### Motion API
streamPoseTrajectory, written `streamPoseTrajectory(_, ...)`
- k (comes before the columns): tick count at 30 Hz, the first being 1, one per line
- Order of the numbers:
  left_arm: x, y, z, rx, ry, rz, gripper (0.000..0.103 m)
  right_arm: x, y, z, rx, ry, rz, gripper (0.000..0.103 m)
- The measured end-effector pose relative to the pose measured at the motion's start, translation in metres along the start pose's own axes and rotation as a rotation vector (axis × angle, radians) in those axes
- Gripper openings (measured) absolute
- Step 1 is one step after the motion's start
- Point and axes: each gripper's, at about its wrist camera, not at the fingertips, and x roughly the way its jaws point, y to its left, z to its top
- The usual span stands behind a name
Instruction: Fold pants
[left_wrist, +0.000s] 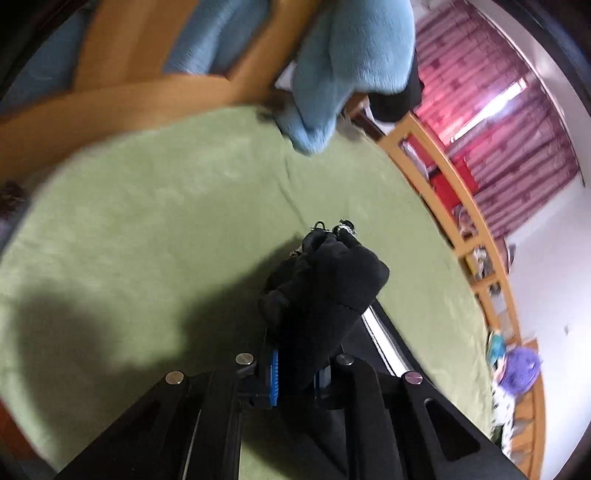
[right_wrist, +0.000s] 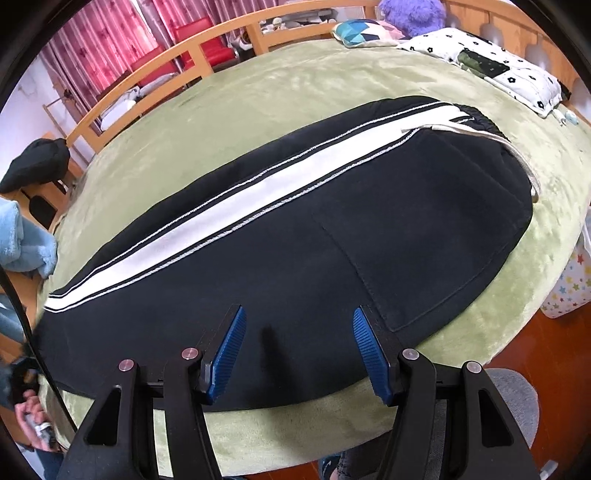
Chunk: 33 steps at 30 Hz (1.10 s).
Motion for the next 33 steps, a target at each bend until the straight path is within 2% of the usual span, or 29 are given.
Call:
streamPoseTrajectory(2,0.003,0.011,-0.008,-0.001,0.019,0.059,0.012,-0.008,-0.007,0.0,-0.008,-0.024,-0.015,0.06)
streamPoseTrajectory(4,0.023,0.025,-0.02,-0.017,0.081,0.138,0.015,-0.013,-0.022,0.002,0.001,-0.03,-0.033,0.06)
streamPoseTrajectory(5,0.035,0.032,-0.026,-0.026,0.132,0.178,0.02,-0.015,-0.032,0.002,0.016,-0.029,-0.035,0.06)
streamPoseTrajectory(6,0.04,0.035,-0.03,-0.028,0.149,0.198,0.024,-0.016,-0.04,0.002,0.026,-0.028,-0.037,0.06)
streamPoseTrajectory(8,0.033,0.029,-0.031,-0.013,0.146,0.225,0.033,-0.02,-0.061,0.003,0.048,-0.031,-0.055,0.06)
streamPoseTrajectory(10,0.022,0.013,-0.031,0.052,0.155,0.305,0.04,-0.025,-0.084,0.006,0.061,-0.046,-0.086,0.062)
streamPoseTrajectory(11,0.017,0.005,-0.032,0.086,0.147,0.318,0.041,-0.029,-0.101,0.007,0.072,-0.061,-0.11,0.067)
streamPoseTrajectory(12,0.01,-0.005,-0.033,0.134,0.137,0.322,0.041,-0.03,-0.111,0.009,0.083,-0.073,-0.123,0.073)
streamPoseTrajectory(13,0.003,-0.018,-0.039,0.196,0.128,0.318,0.044,-0.031,-0.124,0.012,0.099,-0.085,-0.137,0.075)
streamPoseTrajectory(14,-0.001,-0.026,-0.041,0.231,0.125,0.319,0.049,-0.03,-0.143,0.016,0.128,-0.095,-0.152,0.076)
streamPoseTrajectory(16,-0.011,-0.053,-0.055,0.32,0.109,0.321,0.051,-0.025,-0.168,0.025,0.177,-0.096,-0.152,0.076)
streamPoseTrajectory(19,-0.021,-0.08,-0.074,0.369,0.103,0.298,0.061,-0.004,-0.209,0.045,0.278,-0.1,-0.07,0.076)
streamPoseTrajectory(23,-0.013,-0.118,-0.097,0.373,0.144,0.238,0.061,0.031,-0.239,0.07,0.377,-0.086,0.056,0.076)
streamPoseTrajectory(28,0.0,-0.158,-0.129,0.413,0.181,0.221,0.061,0.078,-0.255,0.094,0.499,-0.068,0.216,0.076)
streamPoseTrajectory(29,0.002,-0.166,-0.135,0.419,0.183,0.213,0.061,0.083,-0.255,0.1,0.512,-0.081,0.215,0.074)
streamPoseTrajectory(30,0.005,-0.174,-0.14,0.428,0.185,0.213,0.061,0.085,-0.251,0.105,0.5,-0.088,0.202,0.056)
streamPoseTrajectory(31,0.005,-0.18,-0.145,0.433,0.183,0.215,0.061,0.083,-0.247,0.111,0.466,-0.108,0.183,0.042)
streamPoseTrajectory(32,0.005,-0.187,-0.15,0.44,0.179,0.21,0.061,0.077,-0.244,0.119,0.422,-0.143,0.199,0.035)
streamPoseTrajectory(33,0.004,-0.193,-0.156,0.445,0.177,0.205,0.061,0.064,-0.242,0.126,0.378,-0.183,0.219,0.033)
